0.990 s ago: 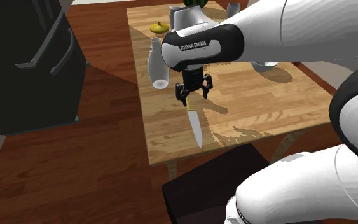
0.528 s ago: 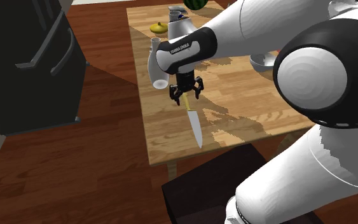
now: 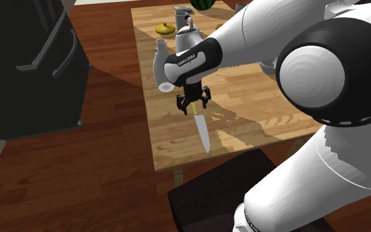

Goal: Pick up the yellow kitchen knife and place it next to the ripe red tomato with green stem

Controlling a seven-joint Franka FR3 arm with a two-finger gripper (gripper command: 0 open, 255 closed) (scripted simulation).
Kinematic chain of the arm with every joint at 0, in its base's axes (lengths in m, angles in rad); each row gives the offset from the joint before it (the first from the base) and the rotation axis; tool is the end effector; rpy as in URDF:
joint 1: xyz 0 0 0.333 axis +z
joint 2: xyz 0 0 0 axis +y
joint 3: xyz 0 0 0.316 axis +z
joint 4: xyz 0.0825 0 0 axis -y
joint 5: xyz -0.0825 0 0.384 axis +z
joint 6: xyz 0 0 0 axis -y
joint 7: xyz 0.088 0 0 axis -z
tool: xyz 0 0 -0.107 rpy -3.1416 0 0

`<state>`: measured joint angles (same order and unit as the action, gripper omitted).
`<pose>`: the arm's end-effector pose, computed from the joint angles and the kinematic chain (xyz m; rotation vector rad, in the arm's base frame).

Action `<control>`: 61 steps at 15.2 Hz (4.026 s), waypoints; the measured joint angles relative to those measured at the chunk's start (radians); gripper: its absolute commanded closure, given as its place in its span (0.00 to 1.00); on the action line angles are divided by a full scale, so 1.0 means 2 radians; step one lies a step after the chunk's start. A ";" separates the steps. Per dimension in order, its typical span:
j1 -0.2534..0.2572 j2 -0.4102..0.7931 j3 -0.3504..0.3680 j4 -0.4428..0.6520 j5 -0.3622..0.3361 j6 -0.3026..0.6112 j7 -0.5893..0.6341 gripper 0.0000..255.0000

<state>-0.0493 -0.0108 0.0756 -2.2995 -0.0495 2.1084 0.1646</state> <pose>0.4899 0.0106 0.3384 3.0673 -0.1676 -0.2704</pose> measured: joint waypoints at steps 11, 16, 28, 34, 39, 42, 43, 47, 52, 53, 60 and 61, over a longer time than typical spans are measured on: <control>0.000 0.001 0.000 0.000 0.000 0.002 0.000 1.00; 0.000 -0.001 0.000 0.001 0.000 -0.001 0.000 1.00; 0.000 -0.040 0.000 0.040 0.005 -0.079 -0.006 1.00; 0.001 -0.055 0.000 0.065 0.007 -0.119 -0.008 1.00; 0.000 -0.066 -0.001 0.087 0.007 -0.152 -0.011 1.00; 0.001 -0.070 0.000 0.103 0.009 -0.172 -0.010 1.00; 0.001 -0.072 -0.001 0.109 0.008 -0.180 -0.011 1.00; -0.005 -0.057 -0.007 0.141 0.005 -0.197 -0.023 1.00; -0.022 0.015 -0.026 0.223 -0.005 -0.206 -0.056 1.00; -0.027 0.031 -0.030 0.240 -0.007 -0.206 -0.065 1.00; -0.055 0.146 -0.052 0.396 -0.011 -0.243 -0.117 1.00; -0.059 0.167 -0.054 0.429 -0.011 -0.255 -0.123 1.00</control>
<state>-0.1664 0.3226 -0.0333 -1.4424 -0.0709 1.5991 -0.0810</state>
